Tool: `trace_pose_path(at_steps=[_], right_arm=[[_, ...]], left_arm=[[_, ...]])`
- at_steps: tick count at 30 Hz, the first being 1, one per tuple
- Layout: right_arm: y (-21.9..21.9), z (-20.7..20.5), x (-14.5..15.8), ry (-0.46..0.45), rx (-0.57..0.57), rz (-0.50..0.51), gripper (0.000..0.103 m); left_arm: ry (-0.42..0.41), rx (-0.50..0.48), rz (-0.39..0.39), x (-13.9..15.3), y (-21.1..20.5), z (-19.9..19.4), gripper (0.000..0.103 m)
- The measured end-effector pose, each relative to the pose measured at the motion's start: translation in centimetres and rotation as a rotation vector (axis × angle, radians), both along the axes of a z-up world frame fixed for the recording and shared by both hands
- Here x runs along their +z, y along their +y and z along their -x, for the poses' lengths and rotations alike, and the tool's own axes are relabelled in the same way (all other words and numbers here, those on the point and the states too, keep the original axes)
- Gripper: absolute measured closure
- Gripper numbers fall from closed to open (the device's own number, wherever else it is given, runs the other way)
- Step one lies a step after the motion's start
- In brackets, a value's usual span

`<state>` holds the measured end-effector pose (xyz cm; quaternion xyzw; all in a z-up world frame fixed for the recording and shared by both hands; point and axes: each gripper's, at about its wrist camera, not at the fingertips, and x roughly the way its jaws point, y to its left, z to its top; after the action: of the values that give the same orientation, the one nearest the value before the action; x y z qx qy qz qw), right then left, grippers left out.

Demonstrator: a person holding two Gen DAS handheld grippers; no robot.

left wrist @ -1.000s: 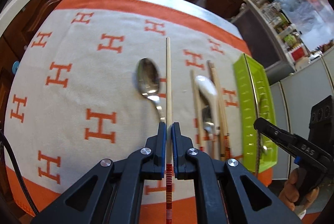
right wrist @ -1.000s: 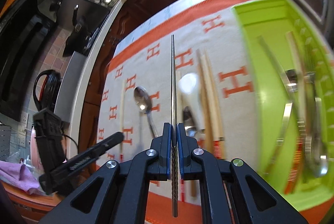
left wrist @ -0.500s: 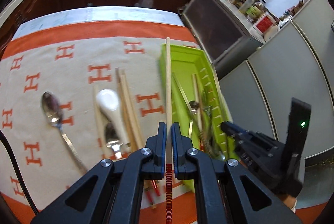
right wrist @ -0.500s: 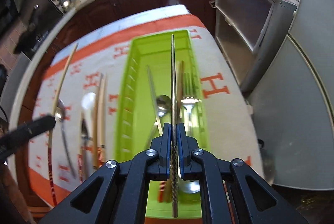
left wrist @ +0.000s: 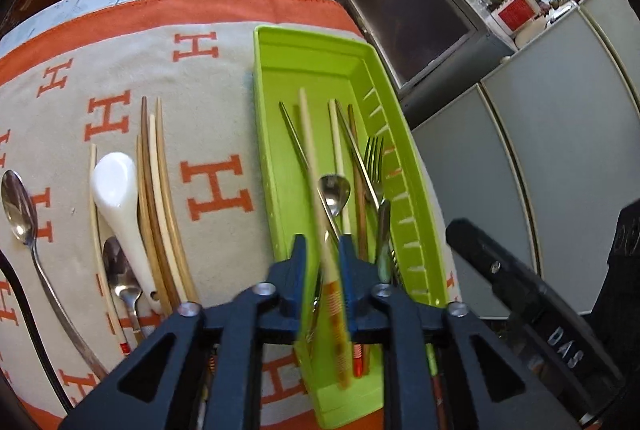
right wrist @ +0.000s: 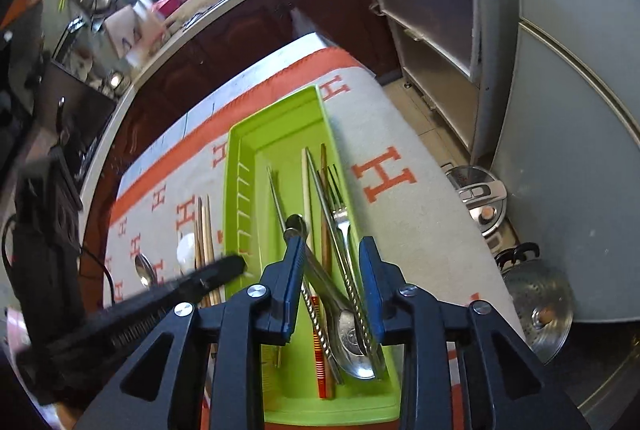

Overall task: Organize utensils
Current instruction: 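Carry both chopsticks into the green tray and open both tools, then withdraw both open tools from the tray over the remaining utensils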

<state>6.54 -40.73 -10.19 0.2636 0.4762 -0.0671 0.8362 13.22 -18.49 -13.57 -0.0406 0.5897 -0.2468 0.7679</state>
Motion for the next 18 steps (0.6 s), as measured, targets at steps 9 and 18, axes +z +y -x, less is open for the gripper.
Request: trace_pose_path(at_steps=[9,18], right_arm=[[3.2,-0.3,-0.3,0.005,0.035,-0.014,0.074],[7.1,-0.2,-0.2,0.008,0.124,-0.01,0.074]], left_arm=[[-0.108,-0.019,-0.05,2.2,2.7,3.2,0.049],[-0.125,0.066,-0.093,2.4,7.8,4.1,0.049]])
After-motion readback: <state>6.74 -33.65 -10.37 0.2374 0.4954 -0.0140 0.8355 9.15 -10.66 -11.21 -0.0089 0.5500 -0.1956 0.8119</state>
